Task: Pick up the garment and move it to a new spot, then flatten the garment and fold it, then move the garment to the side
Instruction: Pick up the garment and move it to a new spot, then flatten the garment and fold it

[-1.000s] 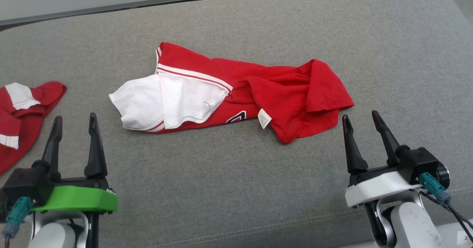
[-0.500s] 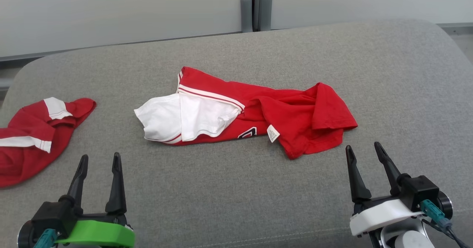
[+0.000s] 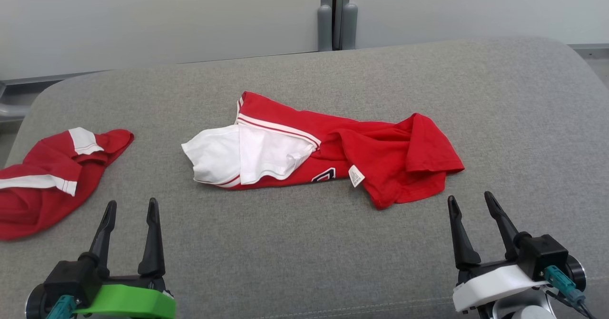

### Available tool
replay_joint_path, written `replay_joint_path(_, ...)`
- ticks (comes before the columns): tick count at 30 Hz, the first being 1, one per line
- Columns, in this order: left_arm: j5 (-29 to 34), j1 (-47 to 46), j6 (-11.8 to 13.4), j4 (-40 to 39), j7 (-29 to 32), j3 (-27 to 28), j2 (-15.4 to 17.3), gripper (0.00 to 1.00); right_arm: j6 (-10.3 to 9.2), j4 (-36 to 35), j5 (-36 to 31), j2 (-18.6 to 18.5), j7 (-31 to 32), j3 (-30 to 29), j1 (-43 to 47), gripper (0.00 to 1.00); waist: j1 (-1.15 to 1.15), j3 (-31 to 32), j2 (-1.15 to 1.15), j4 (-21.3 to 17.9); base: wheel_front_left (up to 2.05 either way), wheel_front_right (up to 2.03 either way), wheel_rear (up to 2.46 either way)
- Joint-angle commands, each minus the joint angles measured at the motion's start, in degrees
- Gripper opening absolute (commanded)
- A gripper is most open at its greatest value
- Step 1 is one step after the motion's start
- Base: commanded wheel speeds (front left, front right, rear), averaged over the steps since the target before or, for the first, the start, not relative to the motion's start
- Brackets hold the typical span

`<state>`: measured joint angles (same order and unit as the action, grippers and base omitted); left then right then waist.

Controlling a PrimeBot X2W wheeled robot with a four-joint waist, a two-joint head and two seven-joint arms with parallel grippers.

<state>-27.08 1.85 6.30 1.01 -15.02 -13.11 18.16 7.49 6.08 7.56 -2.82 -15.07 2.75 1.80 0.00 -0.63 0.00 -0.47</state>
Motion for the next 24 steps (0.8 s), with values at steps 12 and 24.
replay_joint_path(12,0.45,-1.36,-0.87,1.18,-0.15,0.08,-0.88,1.00,0.00,1.06,0.53,-0.17,0.51,-0.09,-0.28,1.00,0.00,-0.40,0.00,1.37,0.00,0.00,0.00)
replay_joint_path(24,0.89,-4.76,-2.92,3.07,-0.14,-1.11,-2.29,1.00,0.00,12.32,-0.15,-1.08,7.20,4.36,-8.05,1.00,0.00,-3.79,0.00,5.00,0.00,0.00,0.00)
